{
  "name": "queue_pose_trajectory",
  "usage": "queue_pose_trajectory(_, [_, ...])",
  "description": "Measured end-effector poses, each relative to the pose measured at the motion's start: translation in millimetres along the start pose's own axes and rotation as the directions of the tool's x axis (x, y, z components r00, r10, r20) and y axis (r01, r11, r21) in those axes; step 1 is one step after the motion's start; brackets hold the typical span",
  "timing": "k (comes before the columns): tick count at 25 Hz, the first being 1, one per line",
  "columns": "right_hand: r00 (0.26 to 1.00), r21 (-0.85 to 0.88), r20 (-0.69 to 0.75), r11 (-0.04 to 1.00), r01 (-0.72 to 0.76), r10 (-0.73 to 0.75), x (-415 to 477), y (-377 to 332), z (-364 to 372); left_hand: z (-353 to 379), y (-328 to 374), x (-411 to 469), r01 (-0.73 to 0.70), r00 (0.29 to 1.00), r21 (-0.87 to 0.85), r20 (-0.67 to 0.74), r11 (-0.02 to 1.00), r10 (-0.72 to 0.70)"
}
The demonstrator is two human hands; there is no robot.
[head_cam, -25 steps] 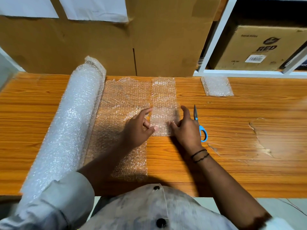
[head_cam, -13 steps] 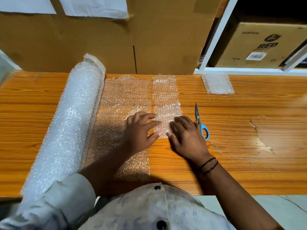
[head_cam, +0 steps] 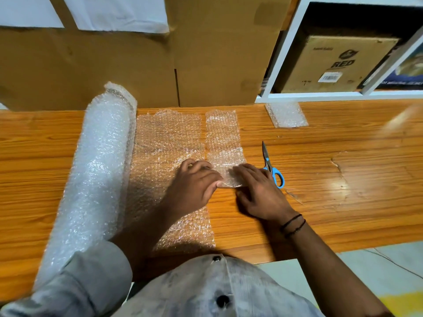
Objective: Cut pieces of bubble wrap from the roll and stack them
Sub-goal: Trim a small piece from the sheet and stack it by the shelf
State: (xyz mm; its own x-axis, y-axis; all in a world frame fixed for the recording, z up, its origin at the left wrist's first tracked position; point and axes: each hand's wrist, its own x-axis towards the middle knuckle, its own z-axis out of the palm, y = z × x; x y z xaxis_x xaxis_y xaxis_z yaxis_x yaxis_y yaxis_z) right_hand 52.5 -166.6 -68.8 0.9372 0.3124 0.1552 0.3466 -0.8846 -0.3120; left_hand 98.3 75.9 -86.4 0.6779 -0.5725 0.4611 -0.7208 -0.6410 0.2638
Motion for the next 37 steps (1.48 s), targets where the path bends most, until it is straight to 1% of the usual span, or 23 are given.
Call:
queue_pose_trajectory(2, [0.999, 0.021, -0.019, 0.999, -0.029, 0.03, 2, -1, -3, -6, -3, -2, 0.076, 0.997, -0.087, -0.004, 0.993, -0.077])
queue_pose_trajectory(3, [0.998, 0.04, -0.025, 0.998, -0.05, 0.051, 4, -2, -5, -11, -5, -1, 0.126, 0.992, -0.141, 0.022, 0.982, -0.124])
queue_pose_trajectory(5, [0.99, 0.106, -0.085, 0.989, -0.1, 0.109, 9, -7, -10, -19, -9, 2, 0.214, 0.972, -0.216, 0.14, 0.953, -0.187])
queue_pose_trajectory(7, [0.967, 0.217, -0.165, 0.963, -0.158, 0.196, 15, -15, -14, -25, -18, 6, 0.26, 0.949, -0.209, 0.238, 0.943, -0.209])
queue_pose_trajectory(9, [0.927, 0.344, -0.203, 0.909, -0.235, 0.316, 23, -21, -16, -27, -30, 12, 0.316, 0.926, -0.202, 0.276, 0.927, -0.256])
queue_pose_trajectory(11, [0.884, 0.412, -0.229, 0.863, -0.291, 0.408, 31, -24, -13, -24, -36, 16, 0.34, 0.927, -0.251, 0.252, 0.907, -0.278])
queue_pose_trajectory(13, [0.845, 0.438, -0.262, 0.838, -0.326, 0.466, 38, -23, -8, -21, -37, 18, 0.335, 0.937, -0.301, 0.208, 0.893, -0.282])
queue_pose_trajectory(15, [0.803, 0.458, -0.294, 0.813, -0.358, 0.519, 43, -22, -2, -16, -37, 19, 0.343, 0.937, -0.313, 0.186, 0.886, -0.297])
queue_pose_trajectory(17, [0.775, 0.446, -0.323, 0.81, -0.381, 0.543, 47, -20, 2, -12, -37, 19, 0.348, 0.934, -0.302, 0.192, 0.887, -0.301])
queue_pose_trajectory(21, [0.725, 0.461, -0.334, 0.775, -0.432, 0.602, 61, -15, 11, -9, -42, 20, 0.348, 0.932, -0.277, 0.2, 0.896, -0.301])
queue_pose_trajectory(25, [0.695, 0.44, -0.348, 0.764, -0.471, 0.629, 68, 2, 15, -1, -33, 33, 0.357, 0.931, -0.27, 0.187, 0.894, -0.314])
queue_pose_trajectory(26, [0.7, 0.428, -0.365, 0.778, -0.46, 0.614, 67, 6, 15, 1, -30, 34, 0.36, 0.93, -0.252, 0.17, 0.898, -0.325])
queue_pose_trajectory(27, [0.712, 0.379, -0.393, 0.808, -0.451, 0.582, 64, 8, 14, 4, -27, 34, 0.353, 0.934, -0.22, 0.143, 0.91, -0.327])
queue_pose_trajectory(28, [0.734, 0.291, -0.429, 0.85, -0.439, 0.526, 59, 9, 13, 6, -25, 33, 0.333, 0.942, -0.168, 0.106, 0.928, -0.319])
queue_pose_trajectory(29, [0.774, 0.178, -0.451, 0.895, -0.409, 0.444, 56, 12, 8, 10, -23, 33, 0.31, 0.95, -0.098, 0.076, 0.946, -0.303])
queue_pose_trajectory(30, [0.829, 0.063, -0.44, 0.933, -0.354, 0.344, 52, 16, 5, 14, -21, 34, 0.284, 0.957, -0.026, 0.066, 0.958, -0.282])
queue_pose_trajectory(32, [0.932, -0.109, -0.331, 0.975, -0.194, 0.149, 43, 25, 4, 22, -18, 37, 0.227, 0.966, 0.076, 0.11, 0.971, -0.234])
queue_pose_trajectory(33, [0.961, -0.156, -0.257, 0.977, -0.144, 0.101, 39, 28, 6, 26, -18, 38, 0.194, 0.967, 0.111, 0.147, 0.975, -0.209])
queue_pose_trajectory(35, [0.988, -0.179, -0.117, 0.977, -0.117, 0.097, 34, 38, 12, 33, -16, 43, 0.136, 0.96, 0.168, 0.221, 0.976, -0.171])
queue_pose_trajectory(37, [0.993, -0.151, -0.029, 0.981, -0.121, 0.118, 32, 45, 15, 36, -15, 48, 0.113, 0.948, 0.205, 0.27, 0.972, -0.167])
